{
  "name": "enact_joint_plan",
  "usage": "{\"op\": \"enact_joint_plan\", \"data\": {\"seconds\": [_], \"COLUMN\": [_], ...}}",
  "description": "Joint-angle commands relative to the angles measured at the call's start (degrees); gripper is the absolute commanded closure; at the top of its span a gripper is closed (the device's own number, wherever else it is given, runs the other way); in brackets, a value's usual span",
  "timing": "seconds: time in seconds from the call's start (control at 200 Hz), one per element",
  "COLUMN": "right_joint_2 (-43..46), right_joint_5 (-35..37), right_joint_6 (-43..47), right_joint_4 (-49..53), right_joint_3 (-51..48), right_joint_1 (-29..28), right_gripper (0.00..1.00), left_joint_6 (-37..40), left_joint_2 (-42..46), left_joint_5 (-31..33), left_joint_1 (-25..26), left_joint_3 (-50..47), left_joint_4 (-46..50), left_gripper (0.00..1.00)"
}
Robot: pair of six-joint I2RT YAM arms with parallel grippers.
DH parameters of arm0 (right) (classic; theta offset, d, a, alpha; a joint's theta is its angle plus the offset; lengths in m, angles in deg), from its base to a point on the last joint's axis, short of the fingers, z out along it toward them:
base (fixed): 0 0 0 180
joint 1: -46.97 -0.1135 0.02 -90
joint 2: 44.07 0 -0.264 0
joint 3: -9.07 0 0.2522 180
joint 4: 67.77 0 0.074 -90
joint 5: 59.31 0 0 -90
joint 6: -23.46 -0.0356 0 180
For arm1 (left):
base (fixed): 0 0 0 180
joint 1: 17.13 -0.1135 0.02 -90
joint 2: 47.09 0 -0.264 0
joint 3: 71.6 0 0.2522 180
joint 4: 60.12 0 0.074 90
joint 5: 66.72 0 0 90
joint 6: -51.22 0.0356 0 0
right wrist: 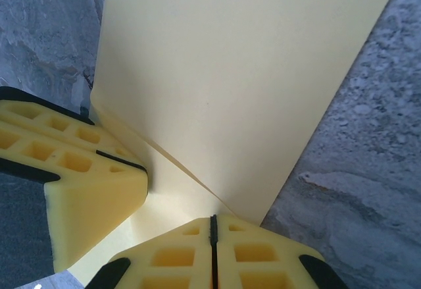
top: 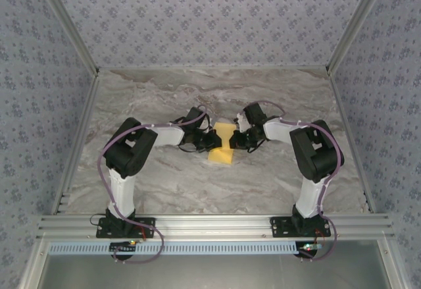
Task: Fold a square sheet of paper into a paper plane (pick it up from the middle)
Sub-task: Fold the triangle a second time at the center of the table.
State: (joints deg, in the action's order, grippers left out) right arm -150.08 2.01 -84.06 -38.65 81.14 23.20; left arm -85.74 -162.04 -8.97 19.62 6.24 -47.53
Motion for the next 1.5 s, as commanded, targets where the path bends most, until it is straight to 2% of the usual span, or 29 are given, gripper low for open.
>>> {"op": "enact_joint_plan", "data": {"seconds": [0.0,0.265,0.51,0.7,0.869,1.029,1.209,1.494], "right_joint_2": [-2.97,-4.19,-4.37,-3.95,-3.85,-3.93,-3.93,-3.93], "right_joint_5": [5.02,6.67,6.84,6.47,6.35,6.36,6.45,6.58], "right_joint_6": [1.41,2.37,2.49,2.45,2.50,2.49,2.66,2.75], "right_joint_4": [4.42,5.92,6.05,6.04,5.94,6.06,5.93,5.92], "right_joint_3": [-0.36,-0.03,0.06,0.09,-0.03,-0.05,-0.25,-0.38], "right_joint_1": [0.04,0.08,0.08,-0.20,-0.22,-0.15,-0.19,-0.09], "right_gripper": [0.92,0.92,0.93,0.92,0.93,0.93,0.93,0.93], "left_joint_6": [0.60,-0.91,2.52,3.59,3.11,2.32,2.59,2.64], "left_joint_2": [0.17,1.91,3.96,7.02,4.17,0.56,-1.86,-2.30], "left_joint_5": [5.23,7.02,6.01,1.01,-1.76,-1.57,1.63,5.34], "left_joint_1": [-1.35,-5.49,-9.36,-7.47,-3.65,-2.43,-2.48,-4.31], "left_joint_3": [0.91,-2.10,-0.33,0.57,2.56,4.71,6.30,4.72], "left_joint_4": [3.32,2.24,4.33,1.94,1.19,2.03,5.66,7.56], "left_gripper": [0.89,0.86,0.85,0.85,0.89,0.90,0.91,0.90]}}
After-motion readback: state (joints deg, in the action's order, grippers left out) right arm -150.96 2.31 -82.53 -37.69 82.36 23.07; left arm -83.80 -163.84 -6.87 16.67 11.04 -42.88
